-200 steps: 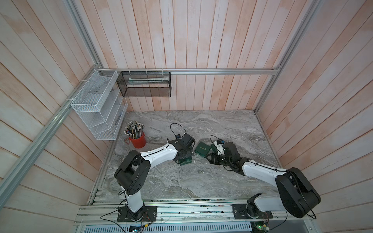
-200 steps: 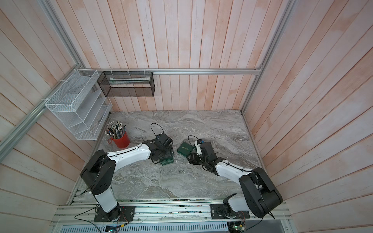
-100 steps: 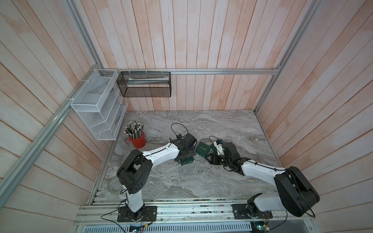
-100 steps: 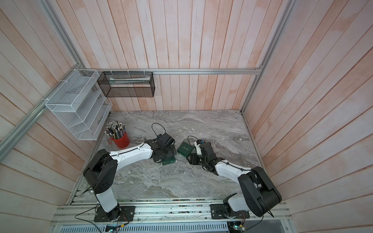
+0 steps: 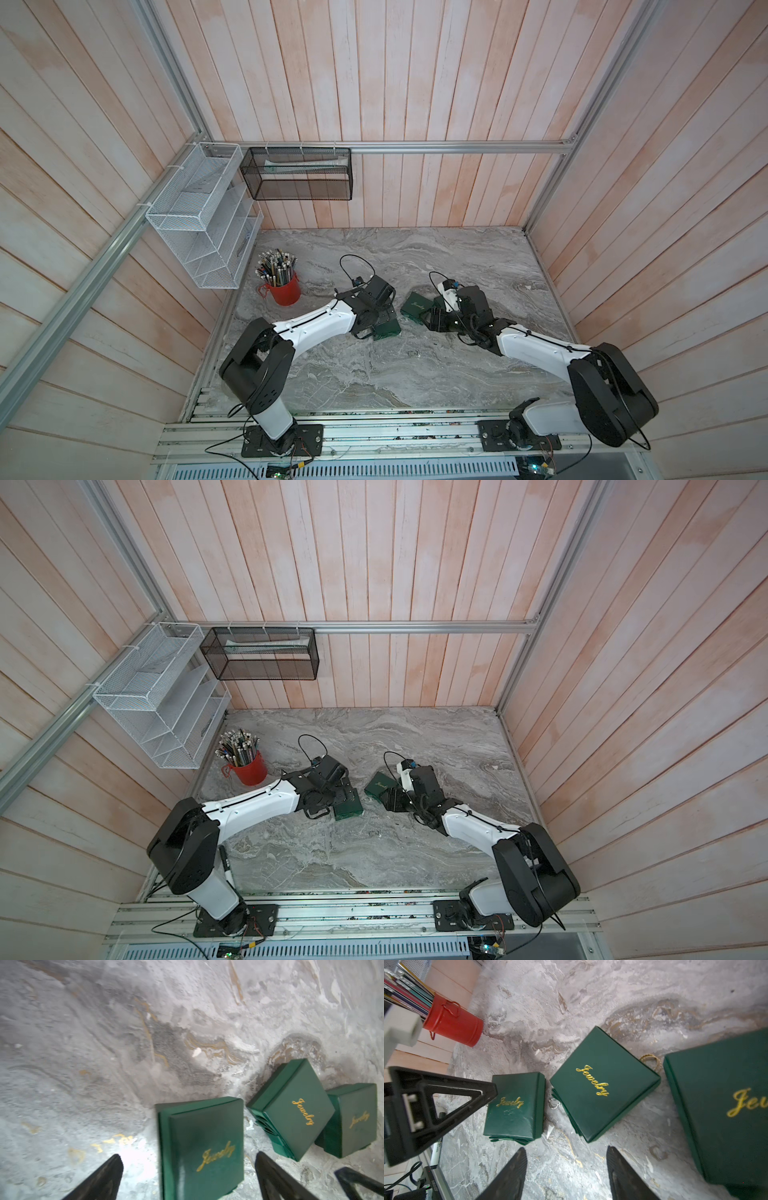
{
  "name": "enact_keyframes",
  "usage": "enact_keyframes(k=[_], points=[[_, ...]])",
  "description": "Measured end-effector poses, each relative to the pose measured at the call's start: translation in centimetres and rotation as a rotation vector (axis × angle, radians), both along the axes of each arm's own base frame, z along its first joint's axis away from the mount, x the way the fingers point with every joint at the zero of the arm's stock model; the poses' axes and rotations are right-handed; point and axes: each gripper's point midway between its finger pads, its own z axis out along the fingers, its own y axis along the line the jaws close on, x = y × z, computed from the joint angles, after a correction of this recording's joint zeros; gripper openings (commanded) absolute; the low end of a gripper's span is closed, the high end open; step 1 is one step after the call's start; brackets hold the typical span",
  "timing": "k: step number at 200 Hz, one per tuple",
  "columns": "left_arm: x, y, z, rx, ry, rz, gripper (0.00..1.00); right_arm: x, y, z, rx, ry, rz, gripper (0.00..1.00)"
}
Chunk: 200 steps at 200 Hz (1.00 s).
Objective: Take the rings out of the lift-off lid box
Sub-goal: Close the lid on the jewelry box.
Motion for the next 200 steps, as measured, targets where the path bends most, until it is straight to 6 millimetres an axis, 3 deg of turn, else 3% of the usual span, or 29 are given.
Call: enact_keyframes(k=[29,66,110,150,200], points=[[-0.4,2.6,0.6,-0.075,-0.051,0.052,0.95,0.7,2.8,1.0,0.017,-0.019,0.062,0.71],[-0.8,4.8,0.9,-0.186,-0.111,0.096,0.92,1.1,5.0,-1.2,0.013,0.045,0.111,0.71],[-0.1,3.9,0.8,-0.312,-0.127,0.067,0.9,1.9,7.3,-2.2,0.044,0.092,0.153,0.71],[-0.3,3.4,-0.6,-0.404,-0.096,0.045,0.88,2.1,8.4,-2.8,0.056,0.121,0.169,0.68],[0.0,2.8,-0.2,-0.494,-0.106,0.019,0.86,1.8,10.0,-3.2,0.043,0.15,0.195,0.66]])
